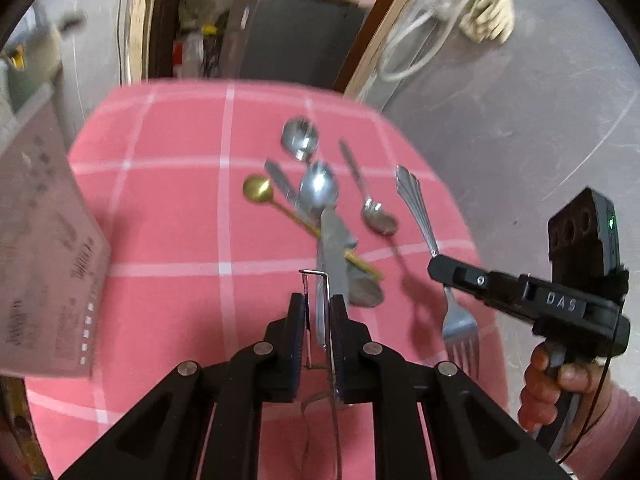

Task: Organize utensils
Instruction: 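Carry the peeler with the left gripper and drop it into the caddy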

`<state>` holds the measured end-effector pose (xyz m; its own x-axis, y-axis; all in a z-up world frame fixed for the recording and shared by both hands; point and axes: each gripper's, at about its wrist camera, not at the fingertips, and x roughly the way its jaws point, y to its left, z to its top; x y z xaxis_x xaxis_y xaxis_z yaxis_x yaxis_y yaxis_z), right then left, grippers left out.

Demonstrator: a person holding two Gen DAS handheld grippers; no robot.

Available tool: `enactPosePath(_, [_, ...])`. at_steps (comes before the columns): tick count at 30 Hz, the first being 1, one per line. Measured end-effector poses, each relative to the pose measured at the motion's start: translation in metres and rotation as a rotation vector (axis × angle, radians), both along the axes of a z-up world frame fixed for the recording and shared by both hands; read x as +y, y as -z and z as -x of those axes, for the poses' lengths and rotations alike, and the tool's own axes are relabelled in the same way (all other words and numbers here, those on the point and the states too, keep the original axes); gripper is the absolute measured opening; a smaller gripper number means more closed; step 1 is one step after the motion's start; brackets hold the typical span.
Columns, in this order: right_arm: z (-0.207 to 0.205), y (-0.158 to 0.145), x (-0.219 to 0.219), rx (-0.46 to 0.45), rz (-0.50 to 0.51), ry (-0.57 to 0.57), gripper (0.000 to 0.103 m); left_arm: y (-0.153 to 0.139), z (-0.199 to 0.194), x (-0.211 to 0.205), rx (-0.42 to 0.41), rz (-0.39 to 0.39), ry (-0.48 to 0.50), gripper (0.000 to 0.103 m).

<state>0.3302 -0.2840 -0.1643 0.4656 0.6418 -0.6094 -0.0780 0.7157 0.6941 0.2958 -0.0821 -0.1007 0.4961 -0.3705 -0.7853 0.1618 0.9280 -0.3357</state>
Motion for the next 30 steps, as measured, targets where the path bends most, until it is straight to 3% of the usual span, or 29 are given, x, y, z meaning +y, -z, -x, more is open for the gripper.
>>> enactPosePath(5, [0.011,-0.025,0.001,-0.103,-0.033,0.039,0.002,-0.026,0.023,0.011,-0.139,-0.004,-0.050,0.012])
enactPosePath(14, [0.017,-0.088,0.017,-0.284,-0.094,0.000,0.002,-0.091,0.033,0.042,-0.261,-0.003,-0.114,0.012])
enactPosePath(23, [0.001,-0.151,0.070,-0.455,-0.136,-0.048,0.002,-0.167,0.032,0.093,-0.383,-0.043,-0.187,0.012])
enactPosePath(30, [-0.010,-0.188,0.122,-0.582,-0.115,-0.068,0.002,-0.201,0.024,0.139,-0.469,-0.083,-0.261,0.012])
